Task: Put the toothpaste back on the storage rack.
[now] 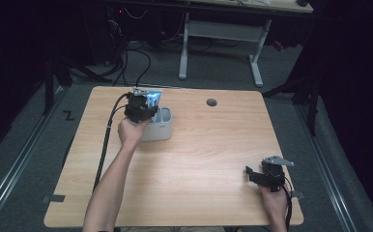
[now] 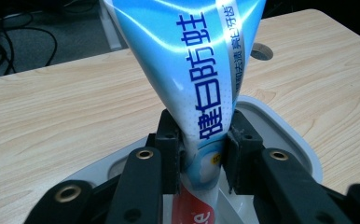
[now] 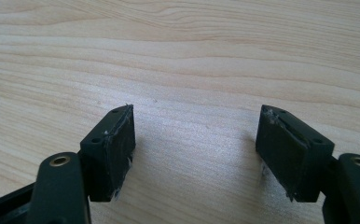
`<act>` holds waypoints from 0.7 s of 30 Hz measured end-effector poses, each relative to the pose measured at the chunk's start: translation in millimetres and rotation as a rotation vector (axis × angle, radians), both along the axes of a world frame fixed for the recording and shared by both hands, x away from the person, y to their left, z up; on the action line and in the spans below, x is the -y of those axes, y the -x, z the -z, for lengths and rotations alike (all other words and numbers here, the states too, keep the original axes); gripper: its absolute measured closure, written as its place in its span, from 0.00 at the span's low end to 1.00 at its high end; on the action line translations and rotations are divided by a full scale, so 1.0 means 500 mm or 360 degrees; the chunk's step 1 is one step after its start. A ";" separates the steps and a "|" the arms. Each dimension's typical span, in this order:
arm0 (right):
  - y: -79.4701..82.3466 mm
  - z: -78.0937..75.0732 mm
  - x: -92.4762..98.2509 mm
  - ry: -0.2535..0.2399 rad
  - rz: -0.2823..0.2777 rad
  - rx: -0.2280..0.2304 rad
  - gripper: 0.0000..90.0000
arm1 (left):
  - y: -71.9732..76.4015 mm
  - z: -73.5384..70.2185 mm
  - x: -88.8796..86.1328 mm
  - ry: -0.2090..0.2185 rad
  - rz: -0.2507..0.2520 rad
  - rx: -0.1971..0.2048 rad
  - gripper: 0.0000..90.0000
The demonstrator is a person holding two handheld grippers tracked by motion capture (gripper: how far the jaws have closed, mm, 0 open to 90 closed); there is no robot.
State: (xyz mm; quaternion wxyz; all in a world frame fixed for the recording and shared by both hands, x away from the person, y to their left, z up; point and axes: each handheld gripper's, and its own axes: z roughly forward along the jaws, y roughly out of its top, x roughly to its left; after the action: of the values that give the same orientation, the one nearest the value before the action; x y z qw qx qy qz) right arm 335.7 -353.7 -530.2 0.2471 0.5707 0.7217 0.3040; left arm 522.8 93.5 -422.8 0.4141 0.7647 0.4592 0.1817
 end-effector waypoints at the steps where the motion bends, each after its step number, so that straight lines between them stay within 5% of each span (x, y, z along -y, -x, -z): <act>1: 0.000 0.000 0.000 0.0000 0.0000 0.0000 0.32 | 0.000 0.000 -0.001 0.0004 -0.0002 -0.0004 0.78; 21: 0.000 0.000 0.001 -0.0002 -0.0002 0.0001 0.32 | 0.001 0.009 -0.004 0.0053 -0.0005 -0.0052 0.66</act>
State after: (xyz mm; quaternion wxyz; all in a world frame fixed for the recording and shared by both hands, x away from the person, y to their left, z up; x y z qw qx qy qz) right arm 335.8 -354.0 -530.1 0.2468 0.5703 0.7218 0.3047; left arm 522.2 95.6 -427.3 0.4188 0.7598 0.4701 0.1621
